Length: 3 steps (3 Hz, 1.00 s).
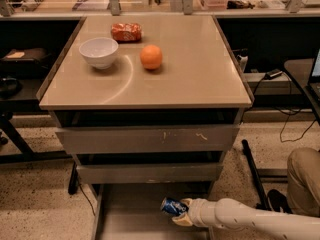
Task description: Place pepsi can into bottom drawer
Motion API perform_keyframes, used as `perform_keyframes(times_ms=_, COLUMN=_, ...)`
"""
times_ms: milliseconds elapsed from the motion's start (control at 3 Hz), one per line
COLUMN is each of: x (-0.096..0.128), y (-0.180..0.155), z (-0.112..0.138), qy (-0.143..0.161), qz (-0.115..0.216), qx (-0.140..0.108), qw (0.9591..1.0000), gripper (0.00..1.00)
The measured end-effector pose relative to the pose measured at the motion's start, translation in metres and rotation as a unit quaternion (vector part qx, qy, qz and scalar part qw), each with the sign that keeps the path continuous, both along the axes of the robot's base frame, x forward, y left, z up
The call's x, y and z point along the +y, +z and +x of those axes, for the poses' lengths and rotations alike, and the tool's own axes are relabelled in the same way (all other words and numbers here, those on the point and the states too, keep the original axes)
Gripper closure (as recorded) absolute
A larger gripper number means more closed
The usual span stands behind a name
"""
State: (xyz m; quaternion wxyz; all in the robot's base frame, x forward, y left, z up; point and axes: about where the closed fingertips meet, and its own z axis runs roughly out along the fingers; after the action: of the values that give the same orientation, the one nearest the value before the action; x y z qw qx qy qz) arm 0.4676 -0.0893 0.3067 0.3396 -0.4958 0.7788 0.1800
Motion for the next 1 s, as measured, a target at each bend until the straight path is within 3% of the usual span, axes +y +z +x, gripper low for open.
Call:
perform_keyframes(times_ms=333, x=-0.011, y=-0.042, z=0.017, qy=-0.015, qz=-0.013, qx=0.014, qw=0.9997, gripper=1.00)
perform_keyframes(times_ms=667, x=-0.011, y=-0.042, z=0.017, qy=-0.015, qz=-0.013, qx=0.014, qw=0.9997, gripper=1.00)
perform_keyframes(times_ms=1000, x=-0.007, y=-0.063, z=0.020, qy=-0.022, qz=-0.021, qx=0.023, qw=0.9993, gripper=1.00)
